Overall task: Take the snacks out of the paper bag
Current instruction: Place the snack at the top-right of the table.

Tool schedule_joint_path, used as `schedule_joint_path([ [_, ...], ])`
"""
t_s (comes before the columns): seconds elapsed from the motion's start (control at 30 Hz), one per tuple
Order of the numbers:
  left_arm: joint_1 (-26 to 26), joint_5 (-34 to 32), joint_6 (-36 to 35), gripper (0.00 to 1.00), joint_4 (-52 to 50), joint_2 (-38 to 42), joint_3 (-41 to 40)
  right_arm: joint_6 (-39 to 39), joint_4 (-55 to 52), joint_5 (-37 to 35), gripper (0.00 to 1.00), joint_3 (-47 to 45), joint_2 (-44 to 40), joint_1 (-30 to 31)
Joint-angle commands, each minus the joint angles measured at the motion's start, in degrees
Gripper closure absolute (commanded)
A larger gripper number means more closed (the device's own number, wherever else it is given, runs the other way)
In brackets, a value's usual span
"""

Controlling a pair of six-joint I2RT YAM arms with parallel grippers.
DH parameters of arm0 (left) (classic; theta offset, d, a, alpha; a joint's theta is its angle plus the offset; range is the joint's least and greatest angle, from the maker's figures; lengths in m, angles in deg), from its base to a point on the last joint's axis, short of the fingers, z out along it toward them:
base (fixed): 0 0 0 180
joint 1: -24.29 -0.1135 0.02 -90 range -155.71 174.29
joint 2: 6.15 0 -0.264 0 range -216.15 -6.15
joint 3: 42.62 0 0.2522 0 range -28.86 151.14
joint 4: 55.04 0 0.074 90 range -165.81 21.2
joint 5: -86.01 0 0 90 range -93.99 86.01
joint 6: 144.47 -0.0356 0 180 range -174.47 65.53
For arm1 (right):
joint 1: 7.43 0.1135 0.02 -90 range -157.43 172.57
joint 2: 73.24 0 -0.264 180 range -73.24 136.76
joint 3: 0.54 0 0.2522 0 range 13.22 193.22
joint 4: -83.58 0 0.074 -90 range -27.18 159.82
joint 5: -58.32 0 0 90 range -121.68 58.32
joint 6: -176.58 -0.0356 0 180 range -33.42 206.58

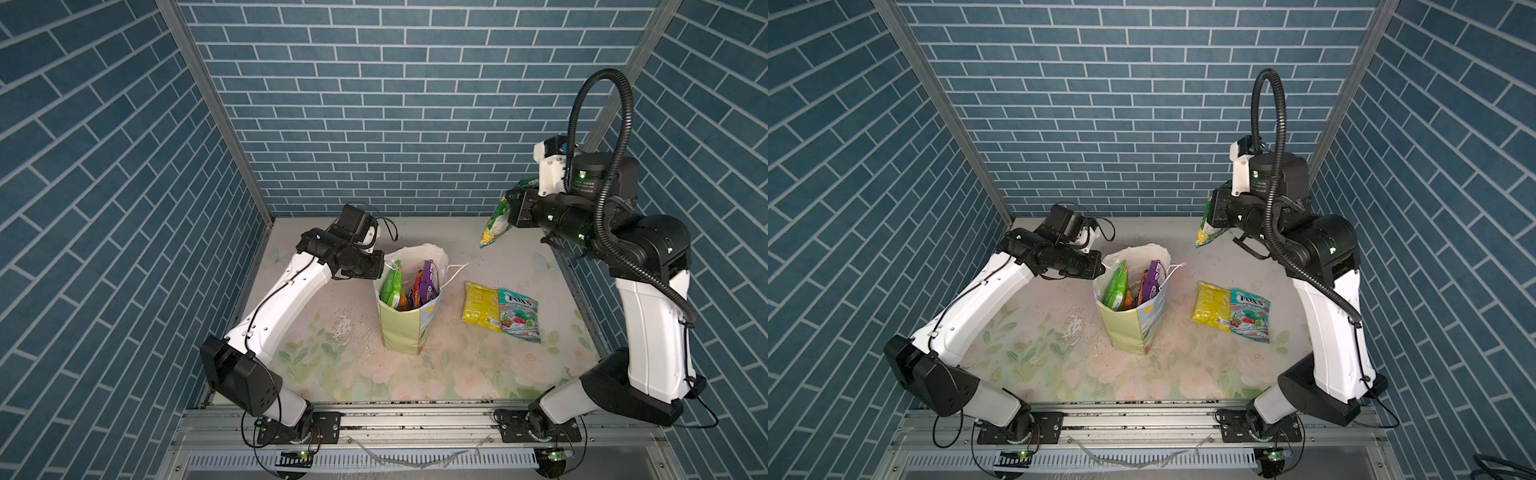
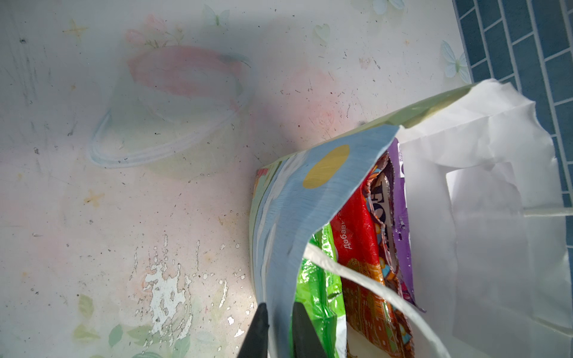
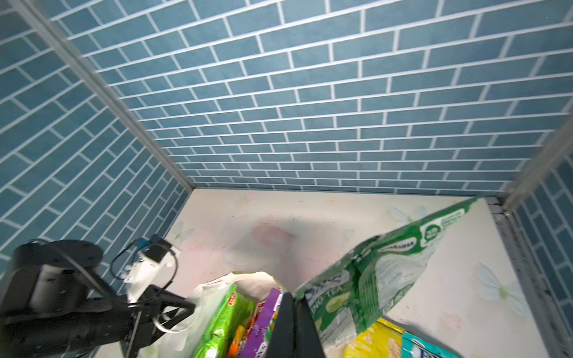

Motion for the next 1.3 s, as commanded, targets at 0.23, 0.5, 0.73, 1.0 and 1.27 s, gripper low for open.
schedule_joint_path([
  [0.23,-0.37,-0.47,-1.15,0.83,0.35,-0.8,0.51,0.56,-1.41,0.98,1.0,-17.26,-1.93,-9.37],
  [0.5,-0.35,-0.56,-2.05,0.83,-0.33,-1.48,1.06,-0.47,7.68,9.95,1.0,-31.01,0.71,-12.42],
  [0.73,-0.45,-0.07,-2.67,0.83,-0.81,-2.36,1.95,-1.08,14.81,15.88,1.0,-31.79,9.79,-12.38],
  [1.0,-0.68,0.06,-2.63,0.83,-0.3,-2.3,1.71,-5.12,24.0,24.03,1.0,-31.04,19.23,-12.38],
  [1.27,-0.68,-0.29,-2.8,0.82,-0.76,-2.3,2.22,-8.6,32.67,24.98,1.0,-44.64,17.5,-12.94],
])
